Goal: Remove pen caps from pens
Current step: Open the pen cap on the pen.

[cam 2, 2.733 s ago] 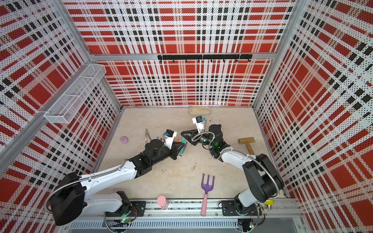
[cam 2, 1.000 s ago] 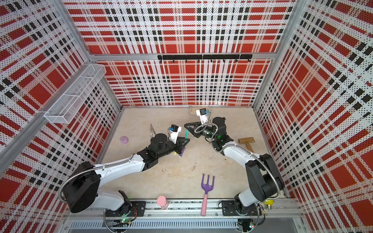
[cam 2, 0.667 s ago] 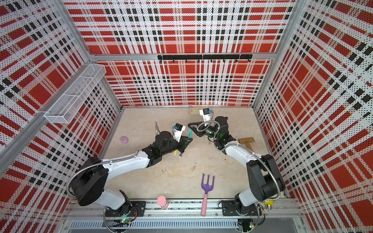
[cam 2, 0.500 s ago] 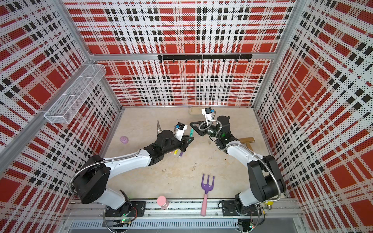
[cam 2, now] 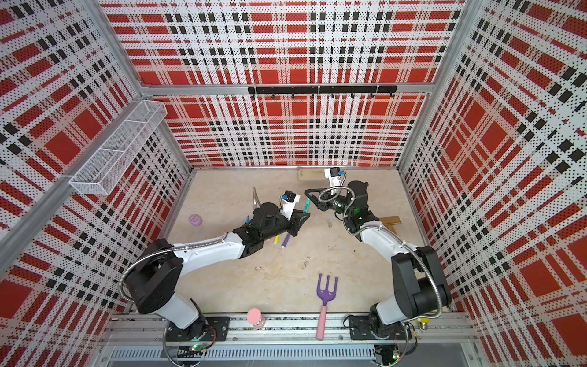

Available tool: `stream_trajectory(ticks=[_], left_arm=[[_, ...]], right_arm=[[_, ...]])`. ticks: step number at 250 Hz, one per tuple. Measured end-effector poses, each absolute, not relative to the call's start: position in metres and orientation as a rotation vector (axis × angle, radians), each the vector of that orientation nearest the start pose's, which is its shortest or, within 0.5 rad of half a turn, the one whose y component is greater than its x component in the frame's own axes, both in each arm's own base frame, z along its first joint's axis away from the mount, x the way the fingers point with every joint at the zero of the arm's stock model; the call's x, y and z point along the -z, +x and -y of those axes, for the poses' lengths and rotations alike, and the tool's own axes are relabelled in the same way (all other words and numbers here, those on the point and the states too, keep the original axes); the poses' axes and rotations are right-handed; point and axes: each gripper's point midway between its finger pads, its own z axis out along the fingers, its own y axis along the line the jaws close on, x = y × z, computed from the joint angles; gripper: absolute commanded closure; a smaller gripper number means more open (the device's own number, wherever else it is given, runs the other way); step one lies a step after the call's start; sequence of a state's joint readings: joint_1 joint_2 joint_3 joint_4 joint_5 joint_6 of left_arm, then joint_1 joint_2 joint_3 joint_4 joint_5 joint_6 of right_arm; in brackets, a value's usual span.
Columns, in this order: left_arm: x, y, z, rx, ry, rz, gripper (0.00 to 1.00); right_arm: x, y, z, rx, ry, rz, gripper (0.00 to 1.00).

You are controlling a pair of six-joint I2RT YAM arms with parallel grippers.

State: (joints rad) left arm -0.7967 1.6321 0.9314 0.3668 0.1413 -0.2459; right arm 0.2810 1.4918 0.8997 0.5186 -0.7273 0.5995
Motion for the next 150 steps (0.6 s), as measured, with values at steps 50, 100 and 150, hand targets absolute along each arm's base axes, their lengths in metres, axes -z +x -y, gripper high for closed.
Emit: stream_trajectory(ticks=[50, 100, 150], left_arm=[[-0.187, 0.331, 0.373, 0.83, 0.639, -1.863, 1.0], [-0.185, 0.334, 0.376, 0.827, 0.642, -1.857, 1.0], [-0.129, 0.311, 0.37, 0.781, 0.74, -2.033, 1.0]], right_arm=[[-0.279, 0.392, -0.227, -1.245, -0.297, -1.741, 1.0], [-0.28, 0.397, -0.222, -1.228, -0.275, -1.738, 1.0], [-0.328, 0.42, -0.192, -1.075, -0.209, -1.566, 1.0]])
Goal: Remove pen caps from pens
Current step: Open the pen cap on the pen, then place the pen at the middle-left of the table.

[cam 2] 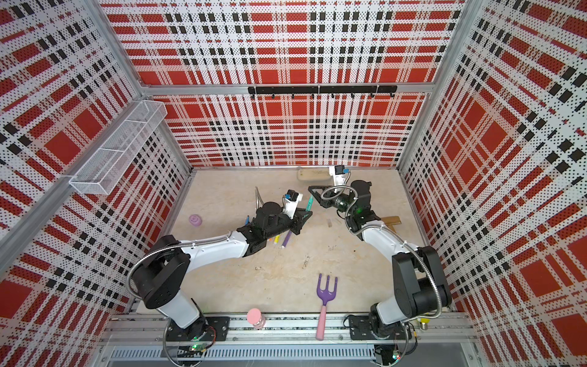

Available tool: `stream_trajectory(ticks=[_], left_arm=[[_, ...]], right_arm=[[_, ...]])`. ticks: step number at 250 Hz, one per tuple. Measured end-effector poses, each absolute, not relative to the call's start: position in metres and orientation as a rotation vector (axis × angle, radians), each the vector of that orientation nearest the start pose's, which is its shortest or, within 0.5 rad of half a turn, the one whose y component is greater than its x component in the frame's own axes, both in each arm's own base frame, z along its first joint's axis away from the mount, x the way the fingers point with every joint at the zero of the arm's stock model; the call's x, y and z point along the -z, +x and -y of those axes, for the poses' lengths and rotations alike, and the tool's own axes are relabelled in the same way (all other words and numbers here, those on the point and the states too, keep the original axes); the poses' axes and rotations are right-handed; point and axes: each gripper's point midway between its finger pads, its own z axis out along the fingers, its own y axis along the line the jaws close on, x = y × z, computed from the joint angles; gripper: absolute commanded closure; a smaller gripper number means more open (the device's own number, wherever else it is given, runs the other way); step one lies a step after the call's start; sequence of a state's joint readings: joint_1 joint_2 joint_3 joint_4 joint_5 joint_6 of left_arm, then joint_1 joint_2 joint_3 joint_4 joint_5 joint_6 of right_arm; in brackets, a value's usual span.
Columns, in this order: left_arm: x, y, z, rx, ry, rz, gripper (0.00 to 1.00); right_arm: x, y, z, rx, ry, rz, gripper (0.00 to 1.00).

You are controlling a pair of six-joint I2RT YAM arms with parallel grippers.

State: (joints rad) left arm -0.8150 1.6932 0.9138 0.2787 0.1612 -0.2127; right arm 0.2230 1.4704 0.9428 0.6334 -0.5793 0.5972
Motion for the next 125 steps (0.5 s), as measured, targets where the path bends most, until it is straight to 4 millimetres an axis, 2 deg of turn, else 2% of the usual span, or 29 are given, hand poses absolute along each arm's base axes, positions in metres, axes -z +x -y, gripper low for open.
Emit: stream_trajectory(ticks=[18, 28, 33, 45, 62, 78, 90, 125], left_arm=[[-0.054, 0.276, 0.353, 0.709, 0.843, -2.27, 1.0], [-0.023, 0.258, 0.341, 0.665, 0.889, -2.375, 1.0], [-0.019, 0.254, 0.34, 0.671, 0.904, -2.376, 1.0], [-0.024, 0.252, 0.341, 0.666, 0.915, -2.383, 1.0], [-0.021, 0.249, 0.338, 0.656, 0.924, -2.402, 1.0], [-0.022, 0.248, 0.337, 0.652, 0.925, -2.41, 1.0], [-0.023, 0.246, 0.335, 0.646, 0.926, -2.418, 1.0], [-0.033, 0.246, 0.331, 0.646, 0.918, -2.413, 1.0]], right_arm=[[-0.399, 0.419, -0.16, -0.944, -0.184, -1.364, 1.0], [-0.438, 0.409, -0.146, -0.875, -0.189, -1.255, 1.0], [-0.457, 0.401, -0.141, -0.845, -0.194, -1.2, 1.0], [-0.494, 0.378, -0.134, -0.795, -0.216, -1.09, 1.0], [-0.526, 0.351, -0.128, -0.749, -0.24, -0.98, 1.0], [-0.539, 0.336, -0.126, -0.721, -0.255, -0.932, 1.0], [-0.539, 0.334, -0.125, -0.706, -0.256, -0.927, 1.0], [-0.509, 0.35, -0.125, -0.682, -0.238, -1.023, 1.0]])
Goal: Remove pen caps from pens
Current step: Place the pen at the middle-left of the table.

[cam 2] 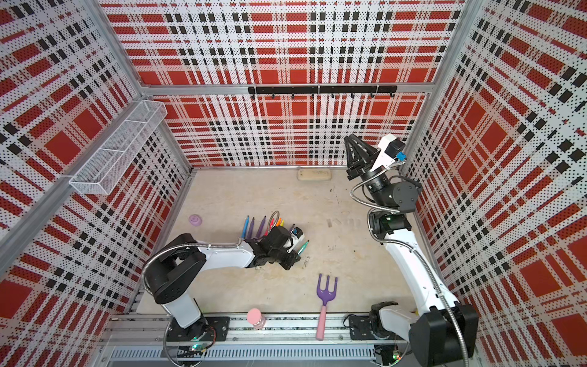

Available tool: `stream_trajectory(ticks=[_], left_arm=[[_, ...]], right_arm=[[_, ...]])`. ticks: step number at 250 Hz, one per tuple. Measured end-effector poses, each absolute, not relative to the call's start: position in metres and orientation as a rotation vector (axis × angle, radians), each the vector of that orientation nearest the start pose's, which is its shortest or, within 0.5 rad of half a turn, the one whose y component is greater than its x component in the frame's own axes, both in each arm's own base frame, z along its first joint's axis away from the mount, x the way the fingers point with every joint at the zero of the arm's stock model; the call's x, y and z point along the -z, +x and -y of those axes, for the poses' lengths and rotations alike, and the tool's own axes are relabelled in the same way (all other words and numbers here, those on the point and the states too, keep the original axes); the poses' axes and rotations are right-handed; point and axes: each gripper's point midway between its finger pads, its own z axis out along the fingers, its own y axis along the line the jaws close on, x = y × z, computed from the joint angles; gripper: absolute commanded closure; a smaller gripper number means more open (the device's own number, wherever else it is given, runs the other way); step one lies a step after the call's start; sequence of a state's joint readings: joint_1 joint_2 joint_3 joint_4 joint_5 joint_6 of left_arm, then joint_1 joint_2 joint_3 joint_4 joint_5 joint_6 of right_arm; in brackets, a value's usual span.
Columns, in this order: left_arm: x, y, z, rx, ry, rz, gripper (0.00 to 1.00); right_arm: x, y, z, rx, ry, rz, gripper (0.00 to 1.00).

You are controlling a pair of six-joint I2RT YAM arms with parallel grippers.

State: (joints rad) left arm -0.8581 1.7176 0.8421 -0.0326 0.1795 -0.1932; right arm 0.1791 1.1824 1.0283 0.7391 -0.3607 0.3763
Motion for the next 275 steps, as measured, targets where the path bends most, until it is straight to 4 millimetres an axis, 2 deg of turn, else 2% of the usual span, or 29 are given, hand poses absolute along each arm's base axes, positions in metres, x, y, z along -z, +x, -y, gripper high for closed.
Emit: stream_trajectory(ticks=[24, 47, 86, 107, 130, 148, 179, 201, 215, 242, 275], left_arm=[[-0.049, 0.252, 0.329, 0.662, 0.877, -2.388, 1.0], [-0.06, 0.269, 0.321, 0.664, 0.789, -2.393, 1.0], [-0.083, 0.301, 0.316, 0.631, 0.658, -2.389, 1.0], [-0.097, 0.311, 0.319, 0.613, 0.622, -2.375, 1.0], [-0.103, 0.322, 0.31, 0.56, 0.575, -2.38, 1.0], [-0.101, 0.334, 0.285, 0.479, 0.499, -2.417, 1.0], [-0.099, 0.361, 0.212, 0.291, 0.274, -2.469, 1.0], [-0.098, 0.368, 0.161, 0.167, 0.13, -2.486, 1.0], [-0.095, 0.366, 0.137, 0.111, 0.064, -2.499, 1.0], [-0.086, 0.362, 0.101, 0.025, -0.031, -2.529, 0.98], [-0.074, 0.363, 0.069, -0.071, -0.116, -2.558, 0.97]], right_arm=[[-0.486, 0.363, -0.124, -0.667, -0.216, -1.111, 1.0], [-0.468, 0.372, -0.122, -0.643, -0.192, -1.195, 1.0], [-0.441, 0.376, -0.114, -0.582, -0.149, -1.327, 1.0], [-0.424, 0.379, -0.109, -0.534, -0.133, -1.403, 1.0], [-0.4, 0.384, -0.103, -0.478, -0.118, -1.501, 1.0], [-0.376, 0.387, -0.099, -0.44, -0.105, -1.583, 1.0], [-0.333, 0.388, -0.093, -0.389, -0.084, -1.708, 1.0], [-0.298, 0.386, -0.087, -0.351, -0.063, -1.803, 1.0], [-0.28, 0.384, -0.085, -0.333, -0.058, -1.854, 1.0], [-0.26, 0.38, -0.082, -0.308, -0.056, -1.912, 1.0], [-0.251, 0.378, -0.081, -0.299, -0.058, -1.936, 1.0]])
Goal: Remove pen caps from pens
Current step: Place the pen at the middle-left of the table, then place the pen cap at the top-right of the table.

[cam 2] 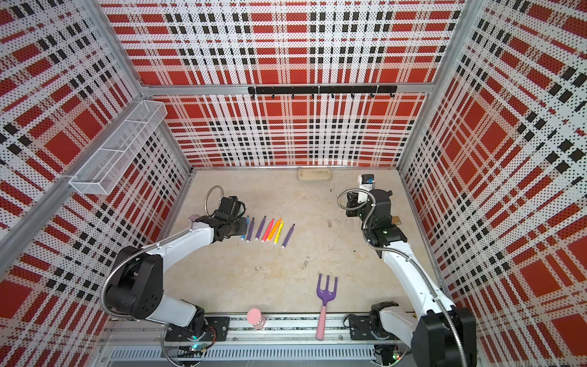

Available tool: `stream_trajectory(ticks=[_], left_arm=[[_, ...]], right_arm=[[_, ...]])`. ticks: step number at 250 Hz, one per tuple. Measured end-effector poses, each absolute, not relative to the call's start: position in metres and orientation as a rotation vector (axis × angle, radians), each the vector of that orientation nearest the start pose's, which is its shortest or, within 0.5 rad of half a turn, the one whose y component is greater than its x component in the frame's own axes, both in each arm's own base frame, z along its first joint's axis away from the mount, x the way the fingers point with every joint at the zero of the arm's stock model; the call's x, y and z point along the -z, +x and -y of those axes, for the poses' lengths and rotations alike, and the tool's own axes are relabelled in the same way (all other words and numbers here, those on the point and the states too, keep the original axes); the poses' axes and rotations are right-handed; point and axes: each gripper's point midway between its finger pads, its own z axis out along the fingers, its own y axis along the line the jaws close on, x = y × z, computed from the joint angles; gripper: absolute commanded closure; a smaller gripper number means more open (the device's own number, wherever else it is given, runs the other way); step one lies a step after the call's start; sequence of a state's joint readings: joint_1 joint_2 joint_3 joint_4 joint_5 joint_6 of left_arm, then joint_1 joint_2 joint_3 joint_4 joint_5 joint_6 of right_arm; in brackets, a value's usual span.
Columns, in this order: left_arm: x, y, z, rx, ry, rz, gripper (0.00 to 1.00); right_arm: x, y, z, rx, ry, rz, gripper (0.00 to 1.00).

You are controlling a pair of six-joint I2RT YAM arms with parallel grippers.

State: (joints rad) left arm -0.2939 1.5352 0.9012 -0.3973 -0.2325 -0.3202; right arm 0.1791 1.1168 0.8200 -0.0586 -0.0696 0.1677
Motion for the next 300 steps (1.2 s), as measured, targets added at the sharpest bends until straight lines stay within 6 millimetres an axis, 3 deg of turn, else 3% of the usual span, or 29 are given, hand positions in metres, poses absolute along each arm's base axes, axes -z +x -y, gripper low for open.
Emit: stream_trajectory(ticks=[69, 127, 172, 199, 231, 253, 300], left_arm=[[-0.038, 0.364, 0.035, -0.192, -0.132, -2.648, 0.91], [-0.028, 0.369, 0.037, -0.187, -0.064, -2.67, 0.81], [-0.027, 0.375, 0.043, -0.165, -0.032, -2.672, 0.66], [-0.026, 0.375, 0.044, -0.158, -0.02, -2.678, 0.62], [-0.024, 0.374, 0.048, -0.142, -0.005, -2.686, 0.57], [-0.025, 0.374, 0.05, -0.14, 0.006, -2.683, 0.53], [-0.053, 0.379, 0.063, -0.117, 0.044, -2.602, 0.48]], right_arm=[[-0.247, 0.377, -0.08, -0.294, -0.061, -1.951, 1.0], [-0.239, 0.379, -0.081, -0.292, -0.062, -1.973, 1.0], [-0.229, 0.383, -0.081, -0.286, -0.066, -1.999, 1.0], [-0.221, 0.387, -0.081, -0.269, -0.07, -2.029, 1.0], [-0.201, 0.406, -0.078, -0.217, -0.057, -2.127, 1.0], [-0.177, 0.417, -0.072, -0.15, -0.034, -2.212, 1.0], [-0.12, 0.41, -0.06, -0.043, -0.027, -2.398, 1.0]])
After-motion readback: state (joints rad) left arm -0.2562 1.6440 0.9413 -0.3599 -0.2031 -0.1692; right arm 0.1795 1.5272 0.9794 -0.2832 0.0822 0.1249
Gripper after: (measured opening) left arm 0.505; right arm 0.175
